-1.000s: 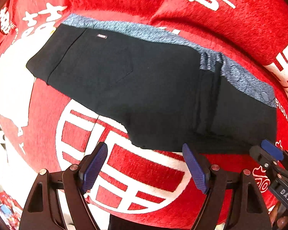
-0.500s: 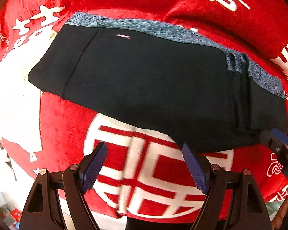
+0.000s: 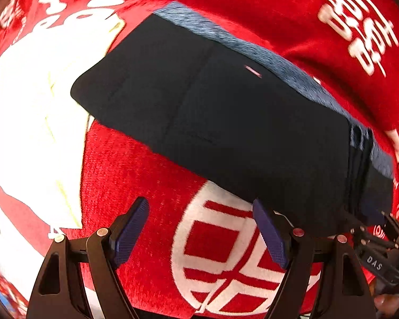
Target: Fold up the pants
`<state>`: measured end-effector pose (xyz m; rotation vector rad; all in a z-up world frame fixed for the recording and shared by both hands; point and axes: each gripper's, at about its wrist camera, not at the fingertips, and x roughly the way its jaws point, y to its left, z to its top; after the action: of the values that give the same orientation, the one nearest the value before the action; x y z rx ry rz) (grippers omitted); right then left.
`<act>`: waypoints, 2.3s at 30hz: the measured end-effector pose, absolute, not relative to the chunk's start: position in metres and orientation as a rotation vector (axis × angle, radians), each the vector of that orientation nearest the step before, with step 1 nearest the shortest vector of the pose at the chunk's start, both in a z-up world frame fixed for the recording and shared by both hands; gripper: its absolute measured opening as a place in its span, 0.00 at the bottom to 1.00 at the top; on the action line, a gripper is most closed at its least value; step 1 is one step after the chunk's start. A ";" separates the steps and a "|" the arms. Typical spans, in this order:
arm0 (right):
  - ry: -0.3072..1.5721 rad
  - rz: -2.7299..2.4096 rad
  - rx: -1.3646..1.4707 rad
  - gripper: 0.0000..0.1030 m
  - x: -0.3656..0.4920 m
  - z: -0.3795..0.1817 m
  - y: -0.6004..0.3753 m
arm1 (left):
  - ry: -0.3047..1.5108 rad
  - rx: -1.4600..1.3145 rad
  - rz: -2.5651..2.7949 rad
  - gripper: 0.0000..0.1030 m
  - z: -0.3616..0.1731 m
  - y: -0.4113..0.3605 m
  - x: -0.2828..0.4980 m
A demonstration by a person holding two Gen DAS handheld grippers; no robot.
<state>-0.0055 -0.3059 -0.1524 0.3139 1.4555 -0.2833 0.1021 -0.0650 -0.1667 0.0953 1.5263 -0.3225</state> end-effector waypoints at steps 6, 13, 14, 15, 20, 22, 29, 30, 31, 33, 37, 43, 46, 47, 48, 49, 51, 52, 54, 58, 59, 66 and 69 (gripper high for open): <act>1.471 -0.277 0.301 0.82 -0.003 -0.154 -0.301 | 1.541 0.011 -0.319 0.78 -0.174 -0.049 0.110; 1.484 -0.275 0.288 0.84 -0.001 -0.155 -0.298 | 1.485 -0.152 -0.302 0.78 -0.177 -0.019 0.148; 1.487 -0.274 0.283 0.84 0.001 -0.155 -0.298 | 1.487 -0.160 -0.300 0.78 -0.179 -0.016 0.151; 1.490 -0.273 0.278 0.84 0.001 -0.155 -0.297 | 1.488 -0.172 -0.305 0.78 -0.182 -0.013 0.154; 1.497 -0.276 0.282 0.84 0.002 -0.157 -0.298 | 1.490 -0.332 -0.350 0.78 -0.196 0.001 0.154; 1.499 -0.276 0.281 0.84 0.002 -0.157 -0.298 | 1.465 -0.406 -0.367 0.78 -0.199 0.006 0.153; 1.501 -0.282 0.276 0.85 0.004 -0.160 -0.296 | 1.412 -0.549 -0.441 0.78 -0.202 0.017 0.160; 1.500 -0.285 0.277 0.85 0.005 -0.160 -0.295 | 1.407 -0.556 -0.443 0.78 -0.202 0.018 0.162; 1.500 -0.286 0.278 0.85 0.005 -0.161 -0.295 | 1.403 -0.567 -0.445 0.78 -0.200 0.019 0.163; 1.500 -0.285 0.279 0.85 0.006 -0.161 -0.295 | 1.385 -0.592 -0.467 0.78 -0.194 0.016 0.167; 1.498 -0.281 0.278 0.85 0.006 -0.162 -0.294 | 1.344 -0.544 -0.493 0.78 -0.186 0.006 0.173; 1.499 -0.283 0.278 0.85 0.007 -0.163 -0.293 | 1.381 -0.535 -0.399 0.78 -0.205 0.004 0.178; 1.510 -0.270 0.276 0.85 0.007 -0.160 -0.293 | 1.376 -0.406 -0.325 0.58 -0.197 -0.007 0.176; 1.510 -0.268 0.280 0.85 0.009 -0.157 -0.294 | 1.367 -0.298 -0.293 0.47 -0.193 -0.014 0.174; 1.507 -0.266 0.290 0.85 0.010 -0.152 -0.296 | 1.359 -0.221 -0.282 0.37 -0.188 -0.020 0.173; 1.496 -0.265 0.305 0.85 0.011 -0.145 -0.299 | 1.337 -0.147 -0.290 0.34 -0.183 -0.026 0.169; 1.460 -0.256 0.341 0.85 0.017 -0.127 -0.304 | 1.273 -0.032 -0.312 0.33 -0.170 -0.038 0.159; 1.443 -0.245 0.364 0.85 0.023 -0.119 -0.308 | 1.221 0.064 -0.326 0.33 -0.161 -0.048 0.151; 1.426 -0.191 0.439 0.85 0.042 -0.106 -0.315 | 1.129 0.221 -0.352 0.33 -0.151 -0.066 0.133; 1.422 -0.054 0.593 0.85 0.098 -0.096 -0.320 | 0.997 0.452 -0.392 0.33 -0.146 -0.095 0.111; 1.427 -0.011 0.617 0.86 0.117 -0.094 -0.316 | 0.984 0.470 -0.395 0.33 -0.146 -0.097 0.108; 1.546 0.312 0.603 0.94 0.241 -0.089 -0.244 | 0.977 0.485 -0.389 0.33 -0.148 -0.100 0.108; 1.657 0.362 0.493 0.94 0.272 -0.104 -0.200 | 0.957 0.504 -0.391 0.33 -0.147 -0.101 0.105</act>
<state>0.2715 -0.2003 -0.1042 0.4935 1.6568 0.3623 0.1045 -0.1008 -0.1468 0.5043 0.9567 -0.3911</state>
